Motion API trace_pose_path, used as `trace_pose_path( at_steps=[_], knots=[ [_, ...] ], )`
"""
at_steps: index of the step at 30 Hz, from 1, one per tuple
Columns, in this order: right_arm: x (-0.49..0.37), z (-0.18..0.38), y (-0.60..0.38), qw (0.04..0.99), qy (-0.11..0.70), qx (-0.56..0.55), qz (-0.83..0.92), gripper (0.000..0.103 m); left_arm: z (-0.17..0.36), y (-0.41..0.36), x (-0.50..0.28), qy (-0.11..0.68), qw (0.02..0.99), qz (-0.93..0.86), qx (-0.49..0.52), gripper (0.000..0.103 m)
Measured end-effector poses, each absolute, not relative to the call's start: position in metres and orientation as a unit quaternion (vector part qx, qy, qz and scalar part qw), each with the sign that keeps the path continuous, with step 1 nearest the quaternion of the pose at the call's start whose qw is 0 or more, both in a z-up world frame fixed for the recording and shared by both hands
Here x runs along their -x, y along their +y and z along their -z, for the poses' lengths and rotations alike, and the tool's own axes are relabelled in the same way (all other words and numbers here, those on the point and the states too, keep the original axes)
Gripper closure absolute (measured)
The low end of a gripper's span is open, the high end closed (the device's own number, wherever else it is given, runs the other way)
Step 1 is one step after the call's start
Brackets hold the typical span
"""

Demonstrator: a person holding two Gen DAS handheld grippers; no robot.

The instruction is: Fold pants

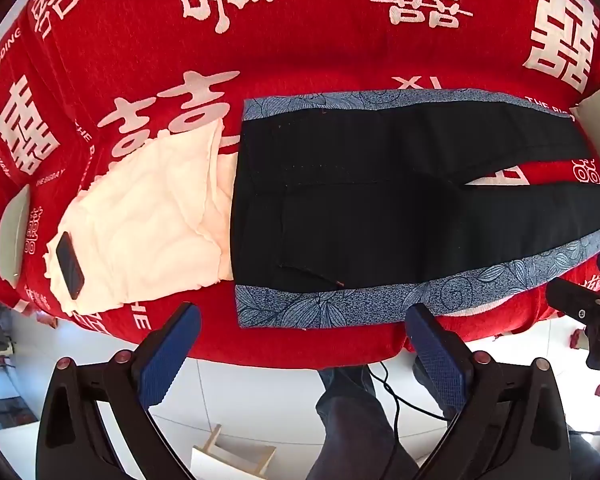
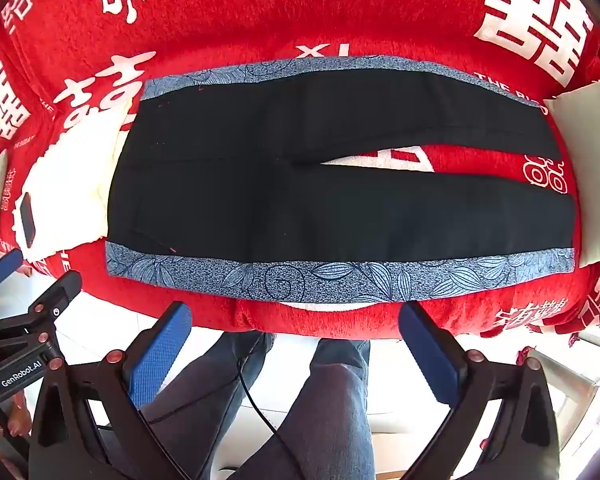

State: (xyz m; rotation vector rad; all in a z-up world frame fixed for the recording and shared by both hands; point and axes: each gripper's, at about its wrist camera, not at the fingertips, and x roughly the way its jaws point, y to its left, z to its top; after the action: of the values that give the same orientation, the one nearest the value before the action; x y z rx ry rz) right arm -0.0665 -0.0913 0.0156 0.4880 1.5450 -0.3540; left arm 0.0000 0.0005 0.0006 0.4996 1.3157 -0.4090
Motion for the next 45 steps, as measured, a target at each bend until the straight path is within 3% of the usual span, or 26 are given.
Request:
trace_pose_path(
  at_steps=[10, 45],
  knots=[
    [0.070, -0.022, -0.101, 0.679, 0.678, -0.234, 0.159, 0.000, -0.023, -0.006, -0.008, 0.587, 0.748, 0.178, -0.254, 0.001],
    [0.075, -0.028, -0.100, 0.687, 0.673, -0.219, 0.167, 0.000, -0.024, -0.012, 0.008, 0.572, 0.755, 0.185, -0.262, 0.001]
  ],
)
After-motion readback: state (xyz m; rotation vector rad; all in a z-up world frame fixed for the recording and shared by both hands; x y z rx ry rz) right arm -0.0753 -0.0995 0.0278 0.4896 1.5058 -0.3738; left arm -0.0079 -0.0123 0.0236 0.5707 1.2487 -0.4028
